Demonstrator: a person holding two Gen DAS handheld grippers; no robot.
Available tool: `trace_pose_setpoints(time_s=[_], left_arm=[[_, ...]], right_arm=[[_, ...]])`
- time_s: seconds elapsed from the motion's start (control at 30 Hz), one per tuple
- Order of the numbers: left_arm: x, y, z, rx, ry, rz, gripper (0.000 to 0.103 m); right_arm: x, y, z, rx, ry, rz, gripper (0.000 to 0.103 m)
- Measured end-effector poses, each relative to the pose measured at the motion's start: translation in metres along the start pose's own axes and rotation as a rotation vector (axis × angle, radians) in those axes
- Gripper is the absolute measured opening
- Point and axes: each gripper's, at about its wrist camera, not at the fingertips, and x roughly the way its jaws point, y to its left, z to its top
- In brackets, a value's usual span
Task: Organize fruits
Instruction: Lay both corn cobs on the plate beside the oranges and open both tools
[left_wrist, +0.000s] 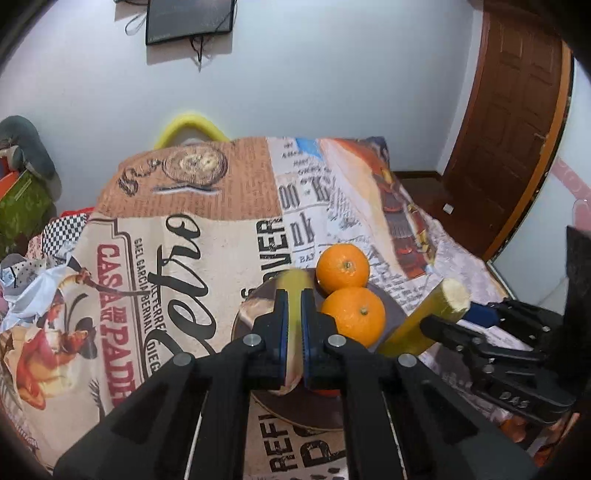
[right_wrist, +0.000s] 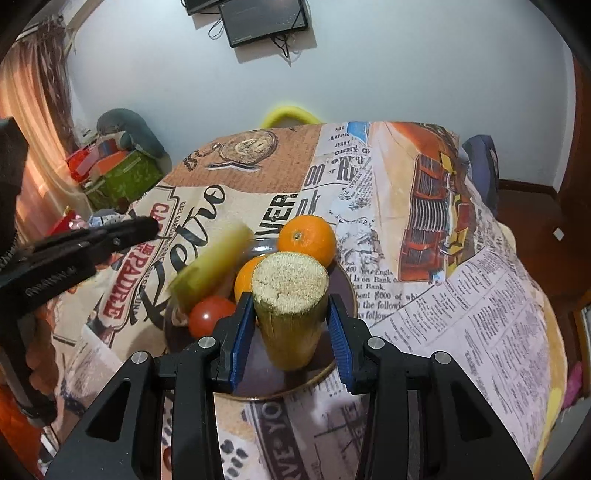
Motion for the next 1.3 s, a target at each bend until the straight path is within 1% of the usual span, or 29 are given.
trace_pose_setpoints(time_s=[0.17,0.37,0.53,0.63,0.7,0.77,0.8,0.9,1.03,1.17,1.23,1.3], left_arm=[[0.021,0.005,-0.012,-0.018,0.060,-0.009,0.005],[0.025,0.010,-0.026,-0.030,0.080,0.000,0.006],[0.019,0.009,-0.031,-0.017,0.071,0.001,0.009],[0.015,0.006,-0.031,-0.001,0.063,0.002,0.015],[0.012,0.004,-0.031,0.005,0.054,0.005,0.023],[0.009,0.002,-0.032,0.010,0.044,0.007,0.026],[0.007,0.001,-0.032,0.012,0.040,0.010,0.027],[0.002,0.000,-0.032,0.008,0.036,0.011,0.028],[-0.011,0.000,-0.033,0.000,0.028,0.008,0.030],[-0.033,-0.001,-0.035,-0.008,-0.002,0.018,0.039],[-0.047,-0.001,-0.037,-0.009,-0.017,0.019,0.041],[-0.061,-0.002,-0.038,-0.009,-0.030,0.024,0.044]], right_arm=[[0.011,-0.007,0.008,0.016,0.017,0.014,0.036],[0.024,-0.029,0.016,0.104,0.042,0.044,0.037],[0.034,-0.030,0.021,0.081,0.047,-0.038,0.038],[0.045,-0.027,0.019,0.050,0.082,-0.056,0.038],[0.050,-0.021,0.016,0.012,0.106,-0.076,0.038],[0.051,-0.015,0.013,-0.015,0.114,-0.084,0.038],[0.049,-0.012,0.012,-0.025,0.110,-0.090,0.038],[0.041,-0.007,0.011,-0.025,0.109,-0.064,0.038],[0.017,0.003,0.010,-0.052,0.077,-0.071,0.038],[-0.015,0.016,0.011,-0.072,0.030,-0.057,0.039],[-0.035,0.022,0.011,-0.090,0.004,-0.062,0.039],[-0.052,0.027,0.009,-0.100,-0.019,-0.066,0.042]])
